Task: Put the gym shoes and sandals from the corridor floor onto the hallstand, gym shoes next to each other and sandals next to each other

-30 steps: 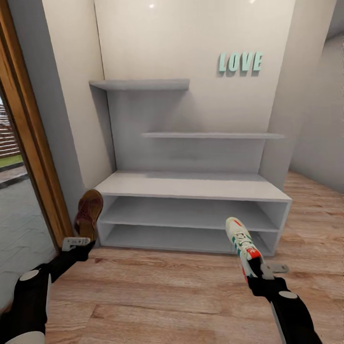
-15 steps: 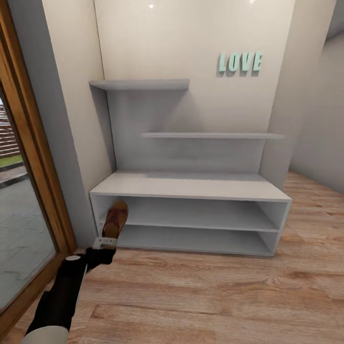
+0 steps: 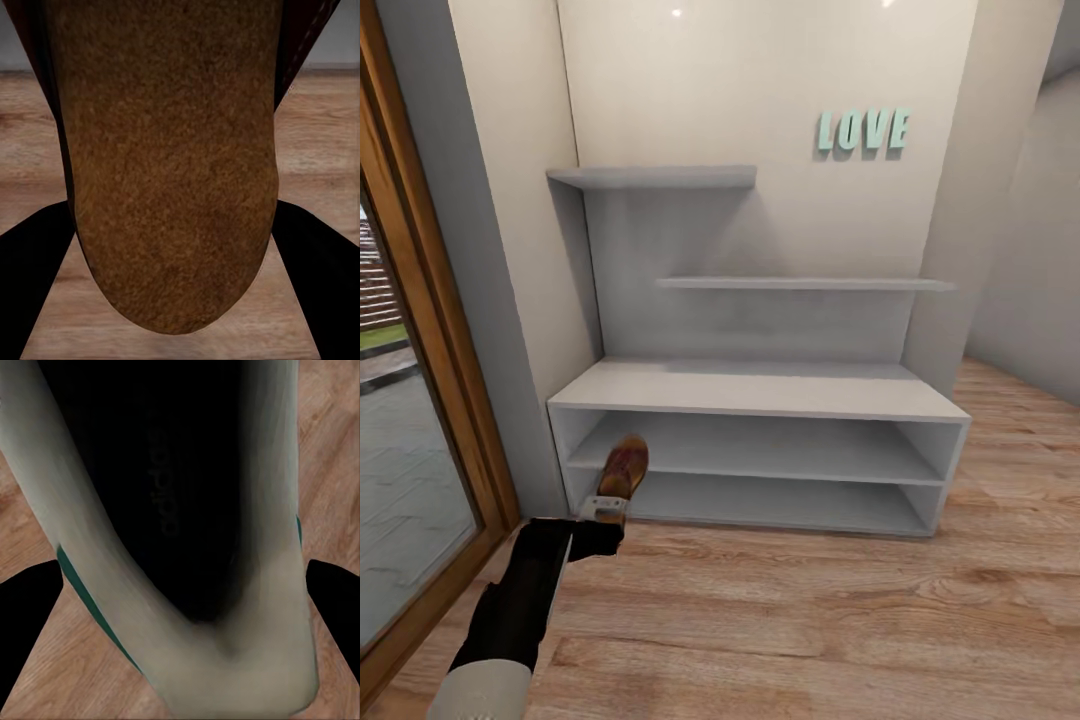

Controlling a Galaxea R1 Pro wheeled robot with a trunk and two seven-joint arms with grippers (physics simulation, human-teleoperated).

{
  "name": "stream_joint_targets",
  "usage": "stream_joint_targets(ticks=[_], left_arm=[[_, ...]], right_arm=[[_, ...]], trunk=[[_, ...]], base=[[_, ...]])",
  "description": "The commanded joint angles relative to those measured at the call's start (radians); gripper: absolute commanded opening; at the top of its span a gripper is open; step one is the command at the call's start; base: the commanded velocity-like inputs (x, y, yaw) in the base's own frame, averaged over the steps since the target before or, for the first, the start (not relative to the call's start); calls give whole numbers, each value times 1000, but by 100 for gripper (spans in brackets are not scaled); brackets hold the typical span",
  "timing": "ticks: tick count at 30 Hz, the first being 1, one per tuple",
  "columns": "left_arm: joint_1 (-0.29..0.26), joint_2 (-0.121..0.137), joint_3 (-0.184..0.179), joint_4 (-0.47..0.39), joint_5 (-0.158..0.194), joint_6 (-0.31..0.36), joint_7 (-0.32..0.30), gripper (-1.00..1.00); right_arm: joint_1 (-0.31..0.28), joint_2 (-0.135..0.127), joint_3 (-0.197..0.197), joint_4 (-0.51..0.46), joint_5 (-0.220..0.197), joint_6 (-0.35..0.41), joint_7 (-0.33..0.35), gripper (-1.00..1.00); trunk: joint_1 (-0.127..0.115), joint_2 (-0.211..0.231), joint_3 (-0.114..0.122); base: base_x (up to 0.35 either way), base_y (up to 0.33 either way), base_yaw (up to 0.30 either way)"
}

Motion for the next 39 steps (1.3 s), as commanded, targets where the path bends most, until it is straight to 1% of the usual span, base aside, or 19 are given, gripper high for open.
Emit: stream_joint_targets(ticks=[1, 4, 6, 8, 12, 13, 15, 18, 20, 23, 25, 26, 28, 31, 35, 39], left_arm=[[-8, -3, 2, -1, -10, 10, 0, -100], [-19, -6, 0, -1, -10, 22, 20, -100], [-21, -5, -1, -1, -10, 24, 23, -100], [-21, -3, -28, -1, -11, 26, 25, -100], [-21, 1, -109, -1, -11, 27, 25, -100], [-21, 2, -121, -1, -10, 27, 25, -100], [-21, 2, -131, 0, -9, 27, 25, -100], [-20, 2, -139, 3, -7, 27, 25, -100], [-21, 2, -142, 27, -7, 29, 25, -100], [-21, 3, -144, 100, -9, 82, 25, -100], [-21, 12, -145, 151, -10, 116, 25, -100], [-21, 16, -145, 158, -10, 121, 25, -100], [-22, 32, -144, 178, -8, 131, 24, -100], [-29, 42, -144, 191, -8, 135, 24, -100], [-84, 47, -144, 217, -7, 140, 24, -100], [-200, 48, -144, 376, -7, 140, 23, -100]], right_arm=[[-1, -8, 0, -1, 7, 10, 11, -100], [-1, -19, 2, -1, -1, 19, 10, -100], [-1, -20, 1, -1, -4, 20, 9, -100], [-1, -21, 2, -1, -17, 21, 9, -100], [-1, -20, 5, 0, -21, 21, 9, -100], [-1, -20, 5, -1, -21, 21, 9, -100], [-1, -20, 5, -1, -21, 21, 9, -100], [-1, -20, 5, -1, -22, 21, 9, -100], [-1, -20, 4, -1, -23, 21, 10, -100], [-1, -20, 4, -2, -23, 21, 9, -100], [-1, -20, 4, -2, -22, 21, 9, -100], [-1, -20, 4, -2, -22, 21, 9, -100], [-1, -20, 4, -1, -22, 21, 9, -100], [-1, -20, 4, -1, -22, 21, 9, -100], [-1, -20, 4, -2, -22, 21, 9, -100], [-1, -20, 4, -2, -22, 21, 9, -100]], trunk=[[0, -1, -1], [0, -1, -1], [0, -1, -1], [0, -1, -1], [0, -1, -1], [0, -1, -1], [0, -1, -1], [0, -1, -1], [0, -1, -1], [0, -1, -1], [0, -1, -1], [0, -1, -1], [0, -1, -1], [0, -1, -1], [0, -1, -1], [0, -1, -1]], base=[[0, 0, 0], [0, 0, 0], [0, 0, 0], [0, 0, 0], [0, 0, 0], [0, 0, 0], [0, 0, 0], [0, 0, 0], [0, 0, 0], [0, 0, 0], [0, 0, 0], [0, 0, 0], [0, 0, 0], [0, 0, 0], [0, 0, 0], [0, 0, 0]])
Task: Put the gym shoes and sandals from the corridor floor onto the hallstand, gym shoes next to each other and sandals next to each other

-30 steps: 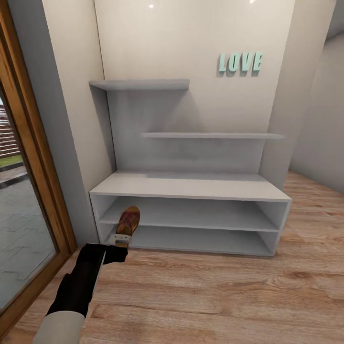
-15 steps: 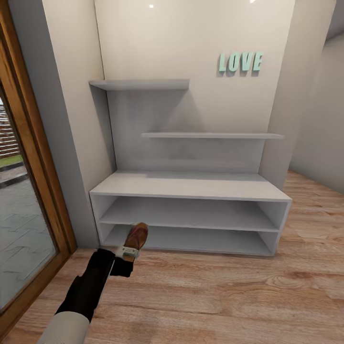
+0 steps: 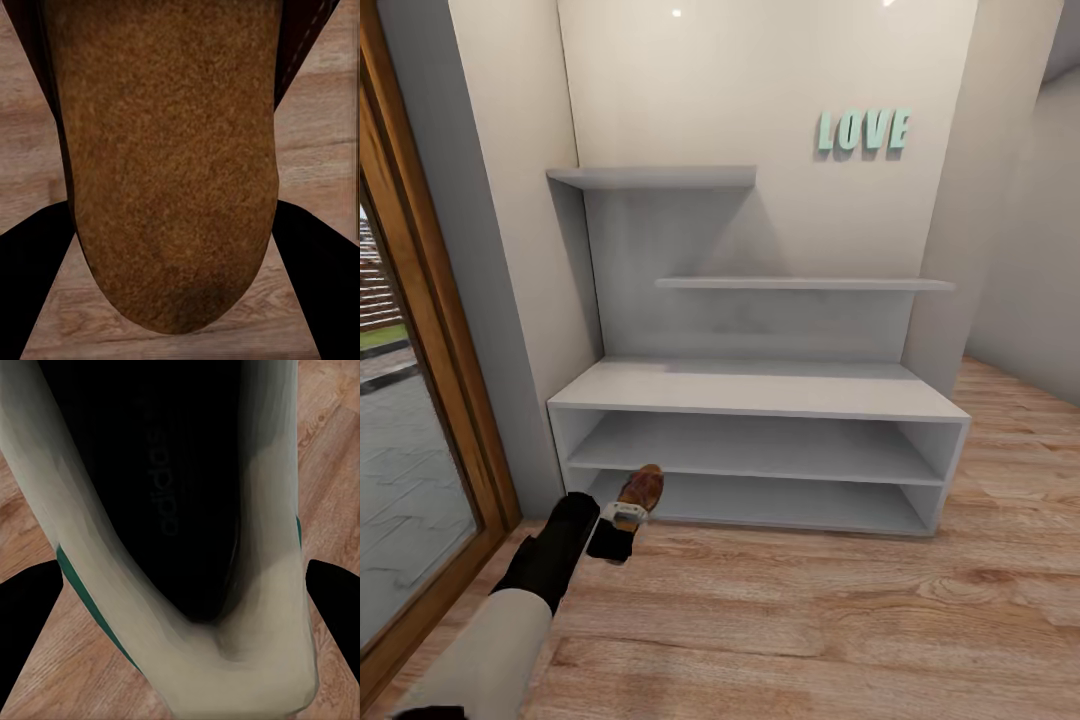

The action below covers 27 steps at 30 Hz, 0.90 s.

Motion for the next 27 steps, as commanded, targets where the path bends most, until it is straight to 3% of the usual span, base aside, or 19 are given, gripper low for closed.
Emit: stream_joint_targets(ticks=[1, 7, 18, 25, 27], left_arm=[[-50, -1, 5, 60, -12, 1, -9, -100], [-127, -6, 6, 105, -11, 0, 17, -100], [-137, -7, 4, 108, -8, -4, 27, -100], [-130, -6, 5, 114, -6, -83, 27, -100], [-129, -5, 6, 166, -6, -142, 28, -100]], right_arm=[[-1, 0, -1, -1, 10, 4, 10, -100], [-1, 1, 0, 0, 10, 4, 10, -100], [-1, 1, 0, 1, 10, 4, 10, -100], [-1, 1, 0, 1, 10, 4, 10, -100], [-2, 1, 0, 1, 10, 4, 10, -100]], trunk=[[0, -1, -1], [0, -1, -1], [0, -1, -1], [0, -1, -1], [0, -1, -1]], base=[[0, 0, 0], [0, 0, 0], [18, 0, 0], [169, 0, 0], [70, 0, 0]])
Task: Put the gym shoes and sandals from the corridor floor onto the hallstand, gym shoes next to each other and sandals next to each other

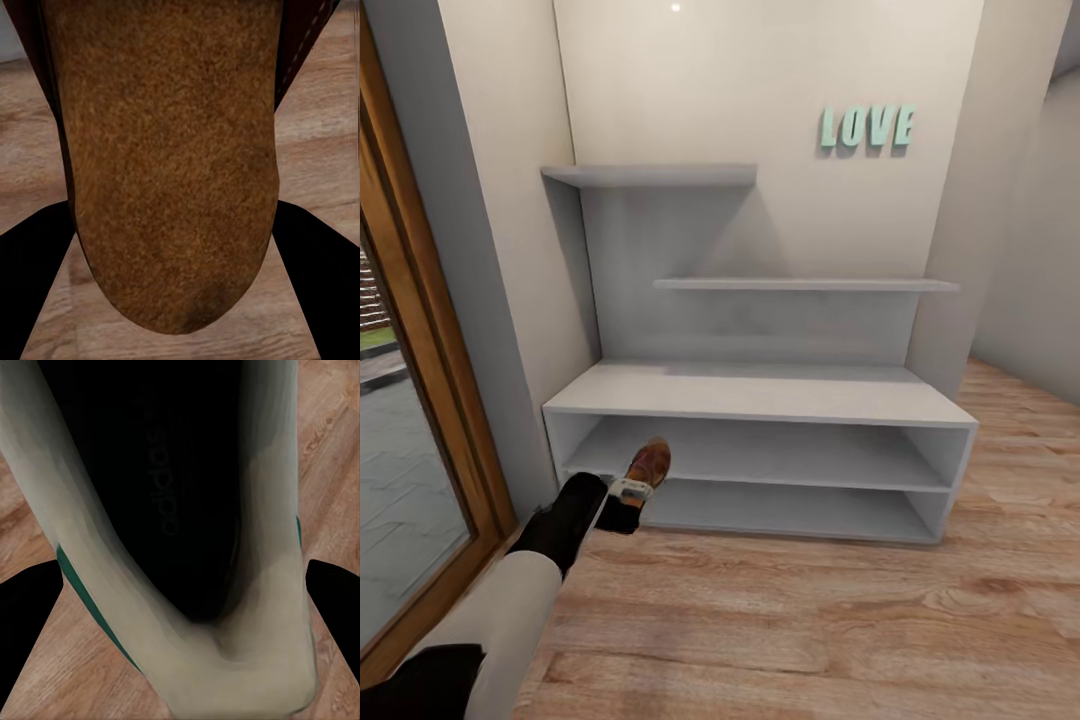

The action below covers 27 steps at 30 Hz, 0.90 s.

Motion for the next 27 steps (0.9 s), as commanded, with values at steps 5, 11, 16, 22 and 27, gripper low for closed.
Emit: stream_joint_targets(ticks=[5, 11, 16, 22, 27], left_arm=[[-1, -1, 39, 116, -12, -150, -7, -100], [-2, 0, 105, 160, -14, -201, -5, -100], [-2, 2, 120, 163, -14, -205, 23, -100], [-1, 0, 172, 162, -11, -208, 110, -100], [-2, -3, 180, 160, -12, -208, 121, -100]], right_arm=[[-1, 0, -2, -1, 9, 4, 10, -100], [0, 0, -4, -1, 9, 4, 10, -100], [-1, -1, -8, 0, 9, 4, 10, -100], [-1, 0, -2, -1, 10, 4, 10, -100], [-1, 1, -1, -1, 10, 4, 10, -100]], trunk=[[0, -1, -1], [0, -1, -1], [0, -1, -1], [0, -1, -1], [0, -1, -1]], base=[[19, 0, 0], [2, 0, 0], [0, 0, 0], [0, 0, 0], [0, 0, 0]])
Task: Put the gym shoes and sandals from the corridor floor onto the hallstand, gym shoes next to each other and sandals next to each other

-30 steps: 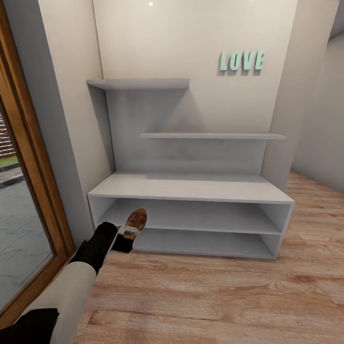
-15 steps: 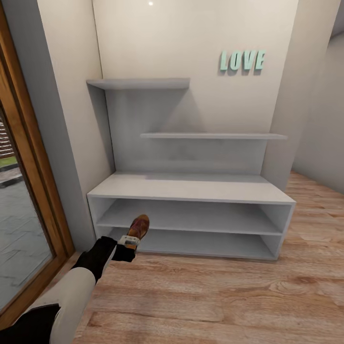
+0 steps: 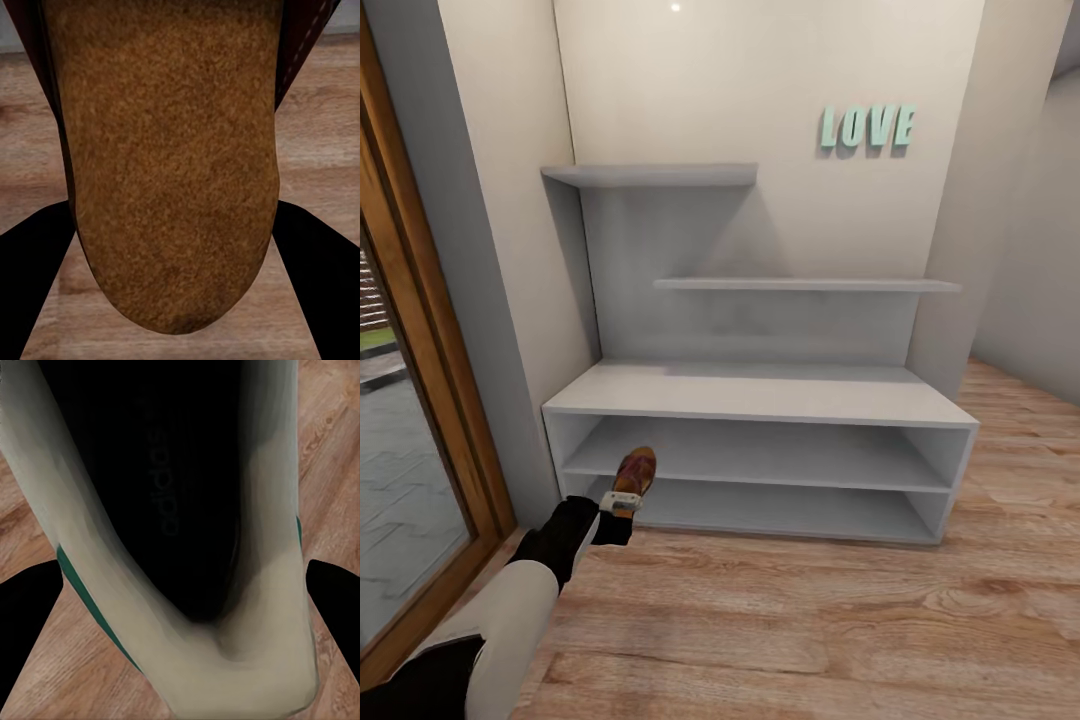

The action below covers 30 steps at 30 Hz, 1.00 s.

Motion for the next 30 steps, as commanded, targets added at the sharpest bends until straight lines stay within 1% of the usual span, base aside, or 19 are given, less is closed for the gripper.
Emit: stream_joint_targets(ticks=[1, 3, 19, 23, 25, 30], left_arm=[[-1, -1, 8, -2, -10, 4, -8, -100], [-1, -2, 8, -2, -10, 4, -7, -100], [-1, -3, 9, -7, -11, 4, -6, -100], [-2, -5, 9, -9, -11, 4, -5, -100], [-2, -5, 9, -10, -11, 4, -5, -100], [-2, -5, 9, -11, -12, 4, -5, -100]], right_arm=[[-1, 0, -1, -1, 10, 4, 10, -100], [-1, 0, -1, -1, 9, 4, 10, -100], [-1, 0, -2, -1, 10, 4, 10, -100], [-1, -1, -7, -1, 11, 4, 10, -100], [-1, -2, -10, -1, 9, 4, 10, -100], [-1, -2, -11, -3, 11, 9, 10, -100]], trunk=[[0, -1, -1], [0, -1, -6], [7, -4, -93], [9, -5, -111], [10, -6, -119], [10, -6, -119]], base=[[0, 0, 0], [0, 0, 0], [0, 0, 0], [0, 0, 0], [0, 0, 0], [0, 0, 0]])
